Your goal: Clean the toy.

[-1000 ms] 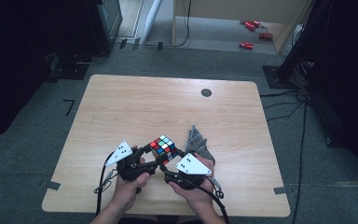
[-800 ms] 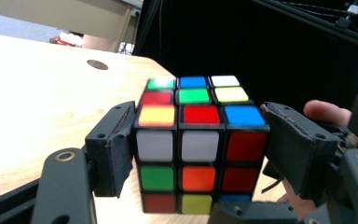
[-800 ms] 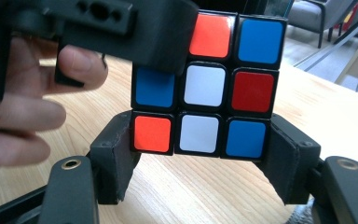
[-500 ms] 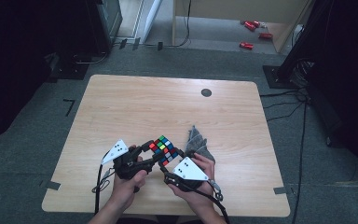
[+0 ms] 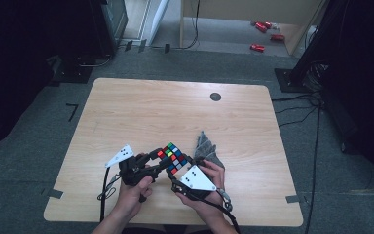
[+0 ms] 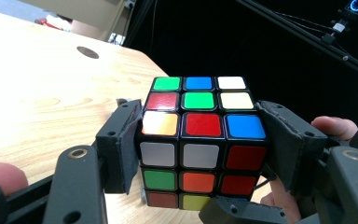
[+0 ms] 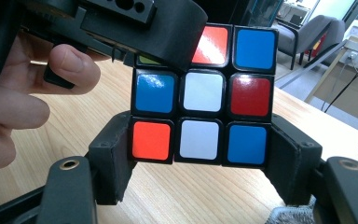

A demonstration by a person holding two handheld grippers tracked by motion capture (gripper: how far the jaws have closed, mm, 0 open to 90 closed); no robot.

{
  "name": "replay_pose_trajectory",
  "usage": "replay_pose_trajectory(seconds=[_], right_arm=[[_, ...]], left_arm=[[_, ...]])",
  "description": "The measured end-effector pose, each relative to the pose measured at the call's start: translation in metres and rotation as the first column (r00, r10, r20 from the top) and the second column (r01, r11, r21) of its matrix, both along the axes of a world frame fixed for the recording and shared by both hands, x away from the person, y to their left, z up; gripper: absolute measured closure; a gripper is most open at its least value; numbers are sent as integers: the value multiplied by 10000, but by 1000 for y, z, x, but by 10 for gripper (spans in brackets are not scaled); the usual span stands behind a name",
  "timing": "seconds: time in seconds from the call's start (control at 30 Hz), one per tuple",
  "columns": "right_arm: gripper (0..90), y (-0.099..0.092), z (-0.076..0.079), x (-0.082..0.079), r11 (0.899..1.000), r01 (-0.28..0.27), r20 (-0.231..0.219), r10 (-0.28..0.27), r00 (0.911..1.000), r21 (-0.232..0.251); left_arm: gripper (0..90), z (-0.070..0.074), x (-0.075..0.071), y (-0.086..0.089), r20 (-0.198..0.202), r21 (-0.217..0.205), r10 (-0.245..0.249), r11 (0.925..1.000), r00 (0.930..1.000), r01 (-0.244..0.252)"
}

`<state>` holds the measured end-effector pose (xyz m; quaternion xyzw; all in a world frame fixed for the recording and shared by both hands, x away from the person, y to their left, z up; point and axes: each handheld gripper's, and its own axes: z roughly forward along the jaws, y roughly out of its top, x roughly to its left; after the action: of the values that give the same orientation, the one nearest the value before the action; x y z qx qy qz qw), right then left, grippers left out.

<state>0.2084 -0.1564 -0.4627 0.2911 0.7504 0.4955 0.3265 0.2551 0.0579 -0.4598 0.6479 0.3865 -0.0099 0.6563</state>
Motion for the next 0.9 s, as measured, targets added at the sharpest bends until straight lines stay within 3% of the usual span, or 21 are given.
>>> replay_pose_trajectory(seconds=[0.13, 0.3, 0.4, 0.53, 0.6, 0.7, 0.8, 0.9], right_arm=[[337, -1, 0, 2, 9999, -54, -251, 51, 9997, -113], [344, -9, 4, 4, 9993, -118, -853, 148, 9962, 356], [345, -13, 4, 7, 9997, 20, -977, 3, 9952, 241], [346, -25, 3, 14, 9993, 354, -1203, -334, 9922, 148], [346, -32, 3, 17, 9983, 534, -1369, -498, 9893, 223], [347, -44, 6, 23, 9945, 841, -1691, -724, 9829, 632], [346, -53, 12, 26, 9901, 931, -1864, -724, 9798, 1052], [347, -57, 18, 26, 9876, 837, -2008, -559, 9780, 1325]], left_arm=[[344, 0, 0, -2, -22, 110, 19, 9999, 10000, -19], [289, 2, 0, -3, 228, 290, -174, 9994, 9996, 168], [246, 4, -1, -2, 568, 526, -50, 9986, 9984, 21], [222, 8, -1, 4, 1189, 404, 219, 9988, 9927, -268], [221, 9, -1, 8, 1706, 634, 412, 9966, 9845, -527], [230, 9, -1, 12, 2613, 1286, 414, 9887, 9644, -773], [251, 6, 0, 14, 3189, 1676, 227, 9826, 9475, -799], [246, 1, 2, 13, 3446, 2099, 169, 9731, 9386, -946]])
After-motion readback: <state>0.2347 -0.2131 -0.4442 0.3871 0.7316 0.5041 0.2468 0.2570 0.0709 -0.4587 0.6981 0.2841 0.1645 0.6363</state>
